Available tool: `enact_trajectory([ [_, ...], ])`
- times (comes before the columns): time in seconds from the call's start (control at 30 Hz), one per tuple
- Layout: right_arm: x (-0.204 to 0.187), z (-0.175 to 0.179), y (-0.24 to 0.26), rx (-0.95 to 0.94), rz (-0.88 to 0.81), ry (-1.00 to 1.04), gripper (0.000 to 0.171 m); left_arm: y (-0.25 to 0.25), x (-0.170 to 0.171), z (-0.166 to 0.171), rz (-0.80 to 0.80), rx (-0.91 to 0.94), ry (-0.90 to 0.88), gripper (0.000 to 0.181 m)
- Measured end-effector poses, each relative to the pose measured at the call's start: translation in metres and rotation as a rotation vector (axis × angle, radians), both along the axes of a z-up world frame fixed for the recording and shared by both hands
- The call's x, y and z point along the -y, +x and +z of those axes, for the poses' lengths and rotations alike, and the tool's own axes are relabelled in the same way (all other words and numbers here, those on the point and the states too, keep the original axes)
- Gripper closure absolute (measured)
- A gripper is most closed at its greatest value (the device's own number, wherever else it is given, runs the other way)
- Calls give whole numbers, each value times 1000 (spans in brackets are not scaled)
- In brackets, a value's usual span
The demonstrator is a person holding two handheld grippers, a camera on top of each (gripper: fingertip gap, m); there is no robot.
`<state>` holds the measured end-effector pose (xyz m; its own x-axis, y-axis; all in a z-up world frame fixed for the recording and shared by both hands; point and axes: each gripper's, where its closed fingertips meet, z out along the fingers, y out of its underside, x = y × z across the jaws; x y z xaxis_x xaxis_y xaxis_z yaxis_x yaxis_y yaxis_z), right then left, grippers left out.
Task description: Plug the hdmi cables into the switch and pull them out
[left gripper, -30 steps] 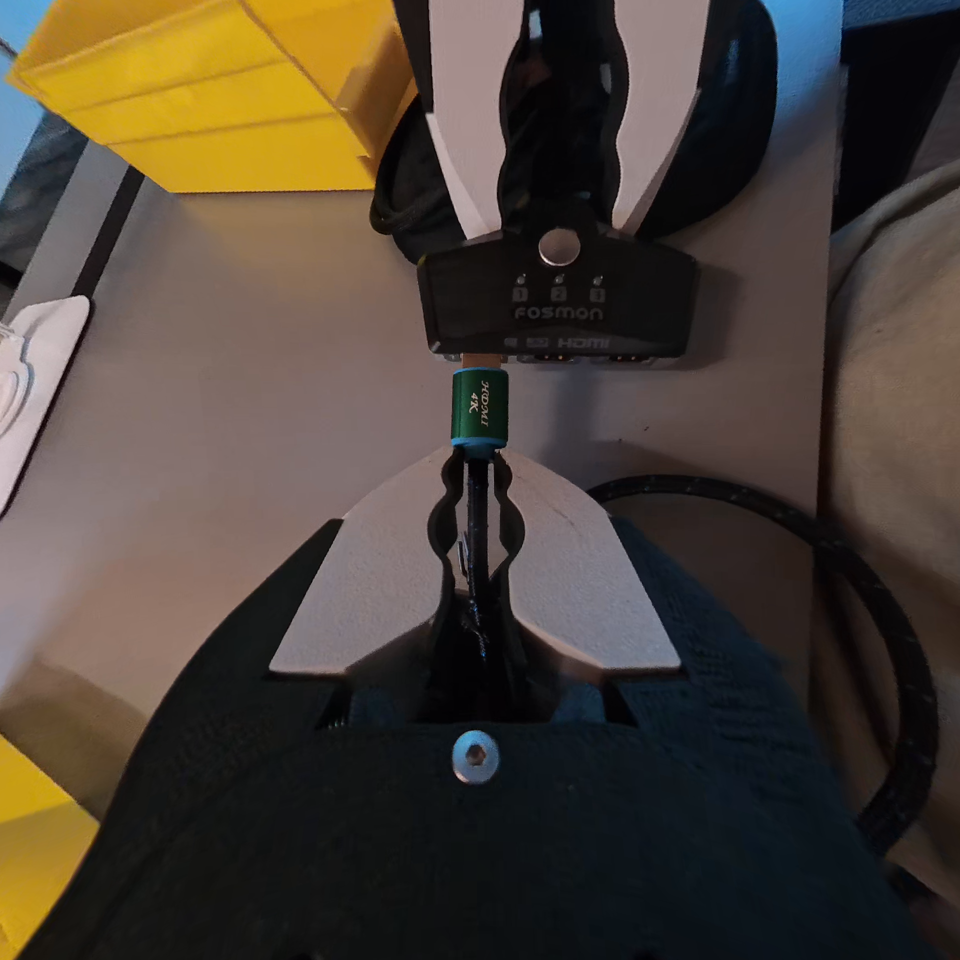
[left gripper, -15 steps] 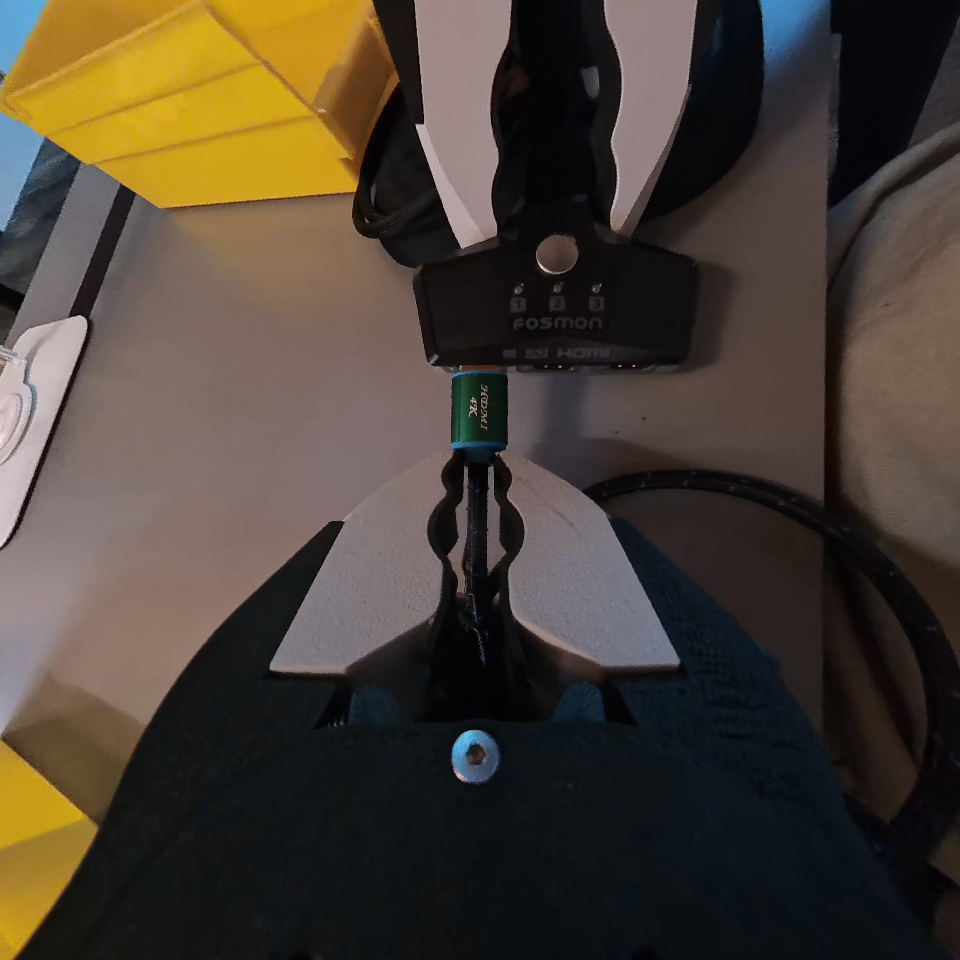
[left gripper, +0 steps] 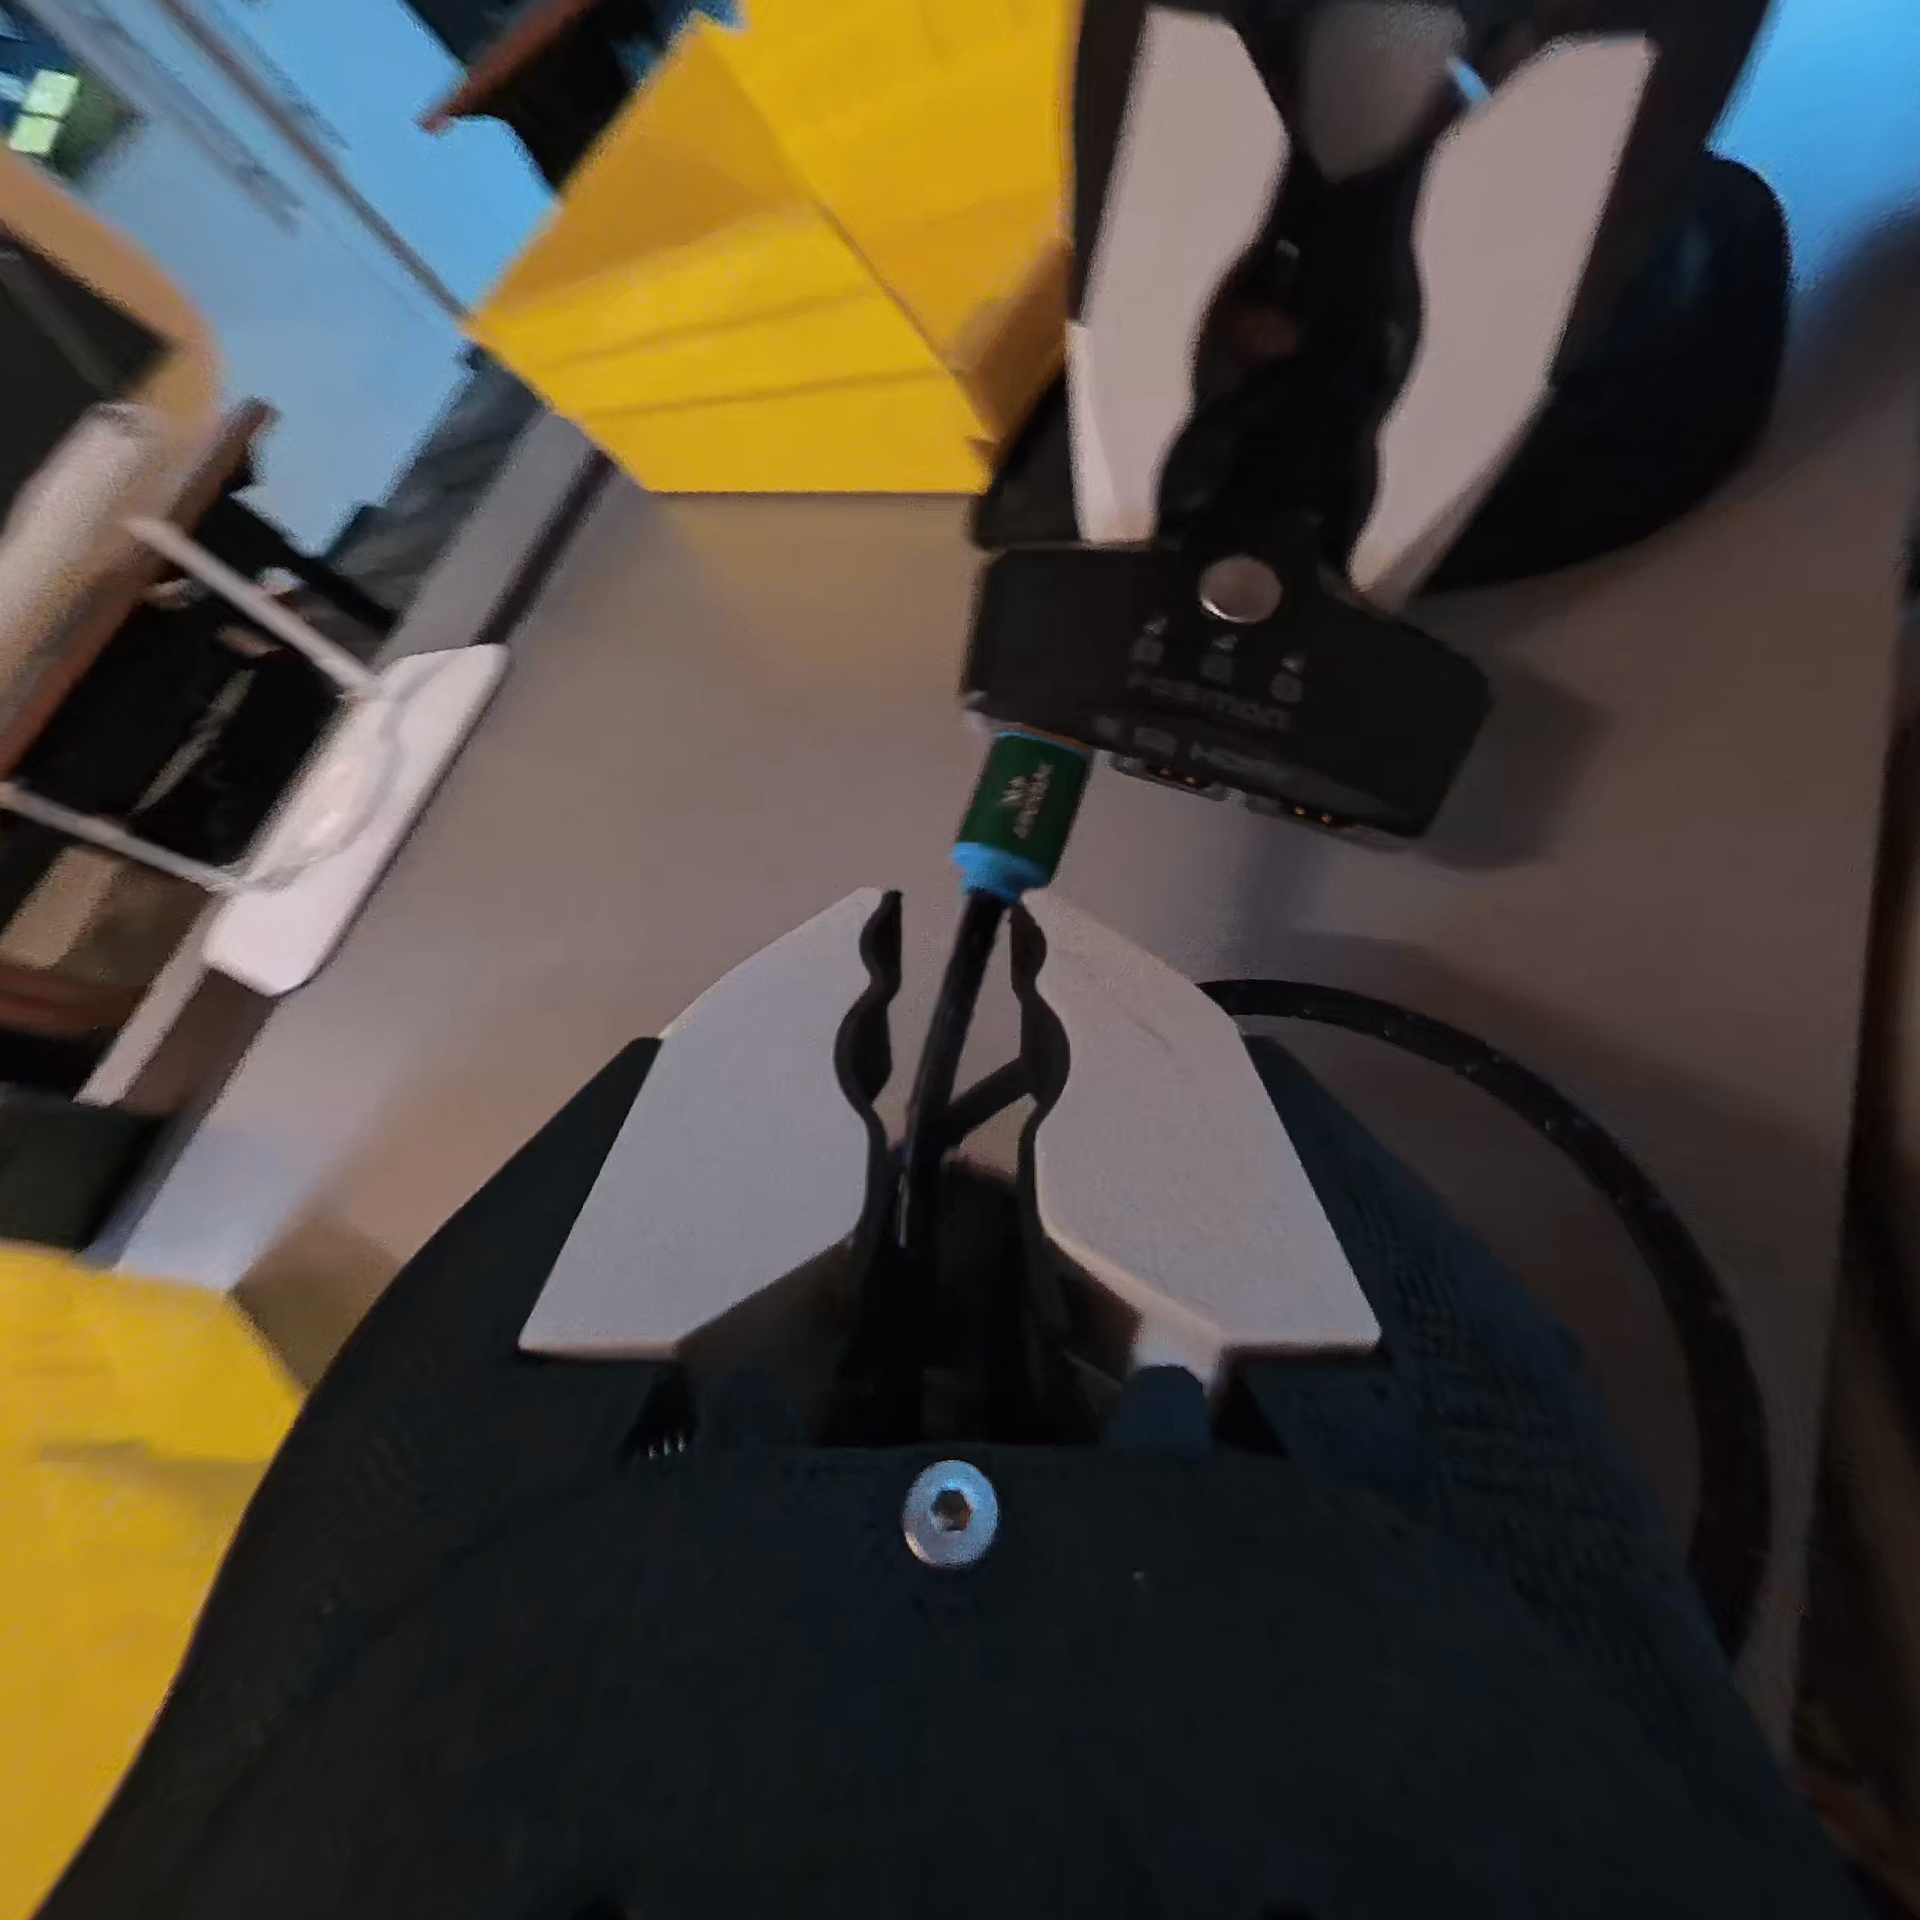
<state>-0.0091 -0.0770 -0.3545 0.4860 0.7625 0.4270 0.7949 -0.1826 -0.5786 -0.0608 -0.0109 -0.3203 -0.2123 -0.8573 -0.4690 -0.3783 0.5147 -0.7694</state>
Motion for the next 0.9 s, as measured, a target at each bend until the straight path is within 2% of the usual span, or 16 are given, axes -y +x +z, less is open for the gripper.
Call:
enact_trajectory([
  [0.17,-7,-6,10,-35,-121,-33,128,-45,-36,68,137,303,-10,158],
  [0.23,-11,1,10,-38,-135,28,119,-71,-58,87,208,386,-7,157],
  [0.3,-14,12,15,-36,-184,102,108,-100,-85,99,332,433,-8,153],
  [0.4,-14,44,22,-139,-263,250,114,-150,-127,117,553,539,-41,146],
  [0.47,-7,66,26,-252,-295,318,115,-176,-145,119,637,585,-129,136],
  [0.6,10,94,28,-419,-269,376,114,-180,-145,88,554,396,-395,114],
  [0.73,15,104,32,-414,-275,395,112,-162,-159,61,521,131,-379,118],
  [0.9,17,111,23,-392,-245,428,113,-136,-206,23,577,-248,-315,129],
])
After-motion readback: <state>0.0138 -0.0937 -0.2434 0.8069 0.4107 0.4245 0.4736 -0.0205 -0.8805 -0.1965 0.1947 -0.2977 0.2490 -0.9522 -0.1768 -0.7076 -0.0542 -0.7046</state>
